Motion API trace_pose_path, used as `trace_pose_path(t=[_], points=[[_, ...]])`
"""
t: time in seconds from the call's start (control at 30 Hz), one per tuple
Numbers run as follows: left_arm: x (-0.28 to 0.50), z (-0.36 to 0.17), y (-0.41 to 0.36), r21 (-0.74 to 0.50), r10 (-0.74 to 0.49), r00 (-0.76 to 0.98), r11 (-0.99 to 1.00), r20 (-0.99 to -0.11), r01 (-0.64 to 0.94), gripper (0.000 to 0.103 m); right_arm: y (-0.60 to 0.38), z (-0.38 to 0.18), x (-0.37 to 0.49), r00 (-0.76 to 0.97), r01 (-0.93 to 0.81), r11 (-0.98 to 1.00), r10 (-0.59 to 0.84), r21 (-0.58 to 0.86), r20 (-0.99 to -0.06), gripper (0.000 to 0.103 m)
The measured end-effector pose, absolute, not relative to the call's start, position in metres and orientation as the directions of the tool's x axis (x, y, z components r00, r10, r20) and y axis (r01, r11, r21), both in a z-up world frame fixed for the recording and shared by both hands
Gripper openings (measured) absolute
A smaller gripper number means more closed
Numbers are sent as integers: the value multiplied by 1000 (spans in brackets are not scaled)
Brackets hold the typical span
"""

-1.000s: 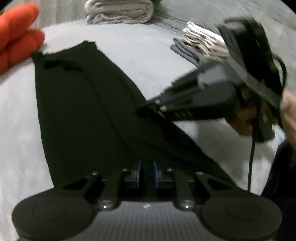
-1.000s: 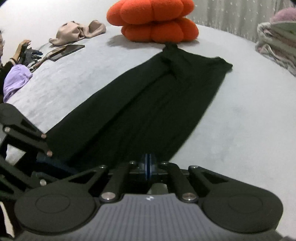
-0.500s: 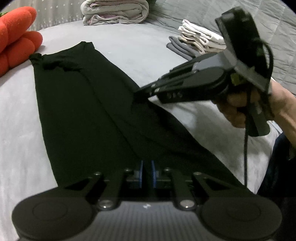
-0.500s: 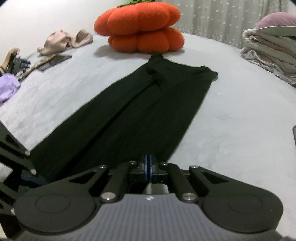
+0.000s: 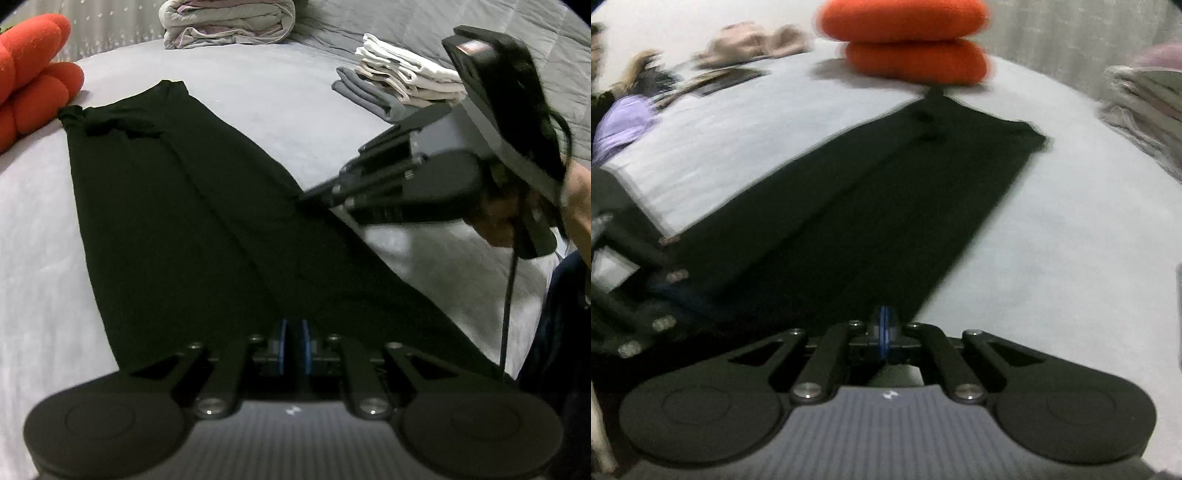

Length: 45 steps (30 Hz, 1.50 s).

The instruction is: Fold clothes

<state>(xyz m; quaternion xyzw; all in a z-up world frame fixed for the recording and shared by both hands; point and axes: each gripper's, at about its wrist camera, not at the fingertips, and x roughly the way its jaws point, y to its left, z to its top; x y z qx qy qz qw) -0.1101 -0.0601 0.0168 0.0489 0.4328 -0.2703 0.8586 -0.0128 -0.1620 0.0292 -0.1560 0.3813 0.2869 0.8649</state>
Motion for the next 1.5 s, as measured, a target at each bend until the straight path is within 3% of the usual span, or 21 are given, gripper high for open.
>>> trace_pose_path(t=[0.07,0.17,0.2,0.3,0.43,0.57,0.7,0.87,1.07,1.27,1.47,1.5], points=[[-110,17,-59,-152,-423,478,849,-770,506,10,-165,34,-15,540,-624,781,402,-31,-739,0],[-111,16,-60,-151,-421,478,849,-771,506,10,-167,44,-30,532,-668,744,450,-29,-717,8],[-111,16,-60,-148,-420,479,849,-771,507,10,-168,46,-34,500,-698,716,484,-4,-718,15],[-111,16,-60,-142,-418,476,847,-774,512,10,-164,34,-39,357,-776,627,524,66,-773,14],[-110,19,-57,-155,-425,467,845,-775,512,10,-160,37,-40,395,-780,626,518,22,-759,15],[-112,28,-51,-188,-458,470,837,-754,514,10,-170,50,-40,378,-792,605,588,79,-715,17],[-111,35,-51,-233,-509,466,816,-724,529,11,-157,42,-42,347,-822,568,571,52,-744,16],[-102,34,-44,-216,-474,492,843,-730,492,11,-142,31,-44,310,-855,517,548,24,-777,19],[-102,22,-42,-180,-433,486,857,-760,483,11,-154,41,-35,379,-821,570,584,31,-718,17],[-109,19,-39,-206,-468,447,830,-763,518,11,-136,25,-41,381,-831,556,529,-29,-758,19],[-110,44,16,-322,-547,509,824,-664,465,12,-148,39,-28,396,-739,655,612,159,-684,18],[-109,47,26,-317,-531,533,839,-659,443,12,-150,40,-27,389,-717,665,628,206,-673,22]])
